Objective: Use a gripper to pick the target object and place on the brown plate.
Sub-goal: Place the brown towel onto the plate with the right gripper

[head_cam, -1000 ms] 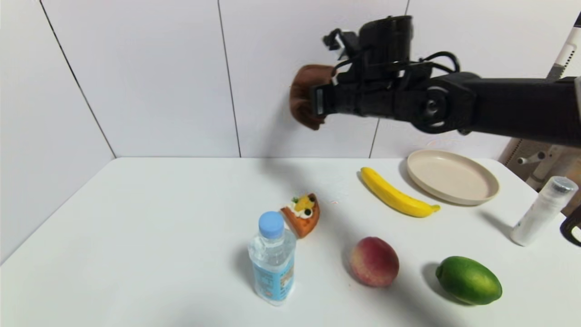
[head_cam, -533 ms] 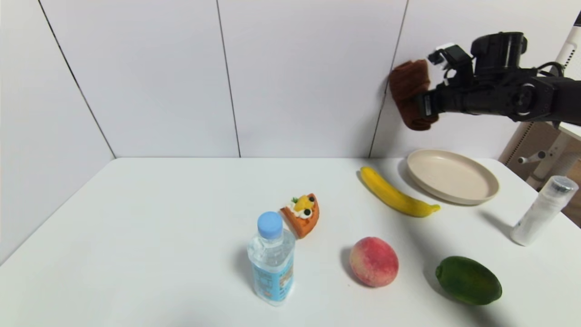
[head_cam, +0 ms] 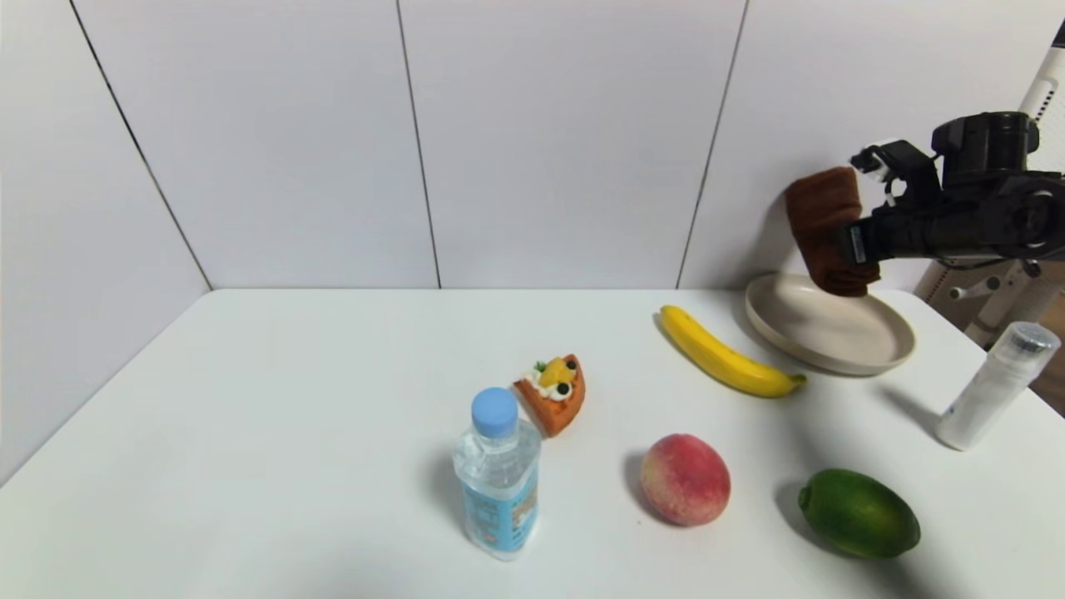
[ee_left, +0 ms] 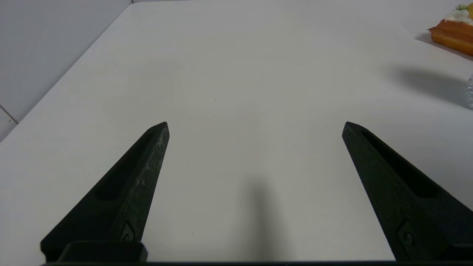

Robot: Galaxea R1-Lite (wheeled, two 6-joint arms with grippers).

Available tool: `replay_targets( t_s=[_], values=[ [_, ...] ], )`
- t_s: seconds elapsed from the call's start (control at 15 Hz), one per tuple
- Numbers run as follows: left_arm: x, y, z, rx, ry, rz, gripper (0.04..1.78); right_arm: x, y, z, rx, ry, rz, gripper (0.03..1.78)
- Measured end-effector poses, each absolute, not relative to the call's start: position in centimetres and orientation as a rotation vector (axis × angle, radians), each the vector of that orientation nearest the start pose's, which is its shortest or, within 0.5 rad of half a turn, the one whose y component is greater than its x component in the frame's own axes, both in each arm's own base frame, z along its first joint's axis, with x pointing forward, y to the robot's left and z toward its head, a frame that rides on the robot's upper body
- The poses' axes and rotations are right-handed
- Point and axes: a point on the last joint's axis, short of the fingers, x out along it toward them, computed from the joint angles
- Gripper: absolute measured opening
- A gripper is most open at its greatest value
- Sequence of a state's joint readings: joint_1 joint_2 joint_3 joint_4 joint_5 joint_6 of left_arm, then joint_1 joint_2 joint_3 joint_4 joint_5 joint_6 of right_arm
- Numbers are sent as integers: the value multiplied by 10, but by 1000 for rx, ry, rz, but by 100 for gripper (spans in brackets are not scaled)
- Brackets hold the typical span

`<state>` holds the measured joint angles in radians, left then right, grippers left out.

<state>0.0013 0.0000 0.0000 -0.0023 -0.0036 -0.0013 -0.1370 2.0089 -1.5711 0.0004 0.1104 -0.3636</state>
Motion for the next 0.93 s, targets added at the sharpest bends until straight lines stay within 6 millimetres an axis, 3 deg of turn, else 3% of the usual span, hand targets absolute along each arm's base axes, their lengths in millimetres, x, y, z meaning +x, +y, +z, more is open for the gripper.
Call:
replay_targets(
  t_s=[0.33, 0.67, 0.73, 0.93],
  values=[
    [-23, 0, 76, -2, -3, -1, 169, 380, -52, 200, -328, 542, 65, 10],
    [-23, 0, 76, -1, -3, -2, 169, 375, -52, 184, -343, 589, 83, 10],
    [-23, 0, 76, -1, -3, -1, 169, 375, -52, 183, -346, 592, 83, 19],
    [-23, 0, 76, -1, -2, -2, 169, 377, -53, 185, -338, 582, 81, 66]
  ],
)
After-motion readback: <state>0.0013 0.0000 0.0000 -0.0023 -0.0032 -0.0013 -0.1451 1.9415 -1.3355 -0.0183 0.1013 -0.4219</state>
